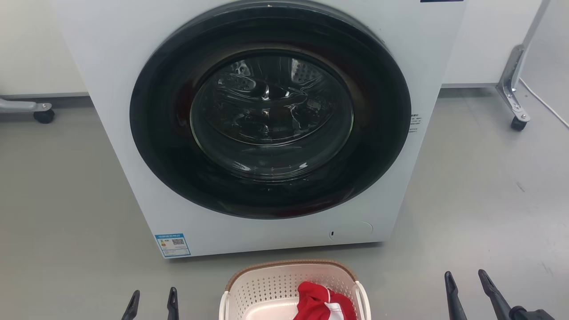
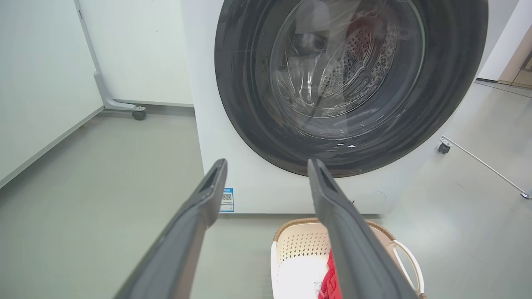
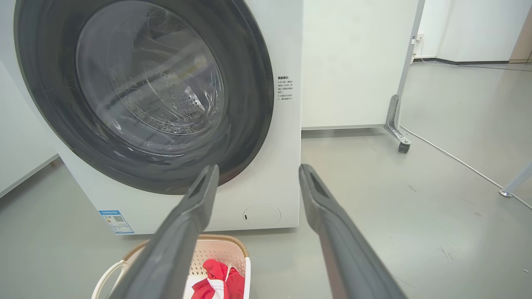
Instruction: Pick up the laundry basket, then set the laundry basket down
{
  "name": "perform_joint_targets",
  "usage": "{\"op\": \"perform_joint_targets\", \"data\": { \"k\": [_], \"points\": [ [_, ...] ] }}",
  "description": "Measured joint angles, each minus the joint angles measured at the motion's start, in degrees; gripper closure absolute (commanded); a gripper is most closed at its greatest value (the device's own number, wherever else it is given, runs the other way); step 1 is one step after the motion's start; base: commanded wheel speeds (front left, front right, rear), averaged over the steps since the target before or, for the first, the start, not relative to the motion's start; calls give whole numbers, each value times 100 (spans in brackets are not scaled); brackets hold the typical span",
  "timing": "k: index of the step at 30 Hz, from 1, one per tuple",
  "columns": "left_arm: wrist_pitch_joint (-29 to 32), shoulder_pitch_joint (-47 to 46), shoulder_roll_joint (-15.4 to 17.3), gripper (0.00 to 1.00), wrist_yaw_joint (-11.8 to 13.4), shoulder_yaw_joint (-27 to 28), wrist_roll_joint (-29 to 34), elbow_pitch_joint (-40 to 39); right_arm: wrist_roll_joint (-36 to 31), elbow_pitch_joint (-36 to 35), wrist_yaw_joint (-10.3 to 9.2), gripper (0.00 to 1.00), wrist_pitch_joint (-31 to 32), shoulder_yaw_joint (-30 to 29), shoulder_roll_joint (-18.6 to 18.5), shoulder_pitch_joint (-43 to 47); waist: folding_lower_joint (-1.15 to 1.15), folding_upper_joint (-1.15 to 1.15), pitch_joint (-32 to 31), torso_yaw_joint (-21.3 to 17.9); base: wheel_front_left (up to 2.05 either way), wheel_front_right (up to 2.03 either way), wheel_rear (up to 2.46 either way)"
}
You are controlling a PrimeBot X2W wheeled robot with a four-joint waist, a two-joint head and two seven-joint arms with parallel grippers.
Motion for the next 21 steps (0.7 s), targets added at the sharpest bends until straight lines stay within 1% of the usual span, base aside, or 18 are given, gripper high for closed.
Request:
{"op": "perform_joint_targets", "data": {
  "k": [3,4,8,14,21],
  "points": [
    [34,0,-14,0,0,19,19,-33,-2,-18,0,0,45,-8,0,0,0,0,3,5,0,0,0],
    [59,0,-14,100,0,21,40,-45,-2,-21,0,100,48,-11,0,0,0,0,3,6,0,0,0],
    [80,37,-34,100,-5,-9,31,180,0,193,1,100,51,43,102,66,0,0,4,7,0,0,0],
    [129,72,-57,100,-63,58,-154,242,202,241,53,100,145,-88,166,105,0,0,12,17,0,0,0],
    [229,32,-98,100,-160,156,-775,345,786,299,159,100,302,-256,256,88,0,0,20,32,0,0,0]
  ]
}}
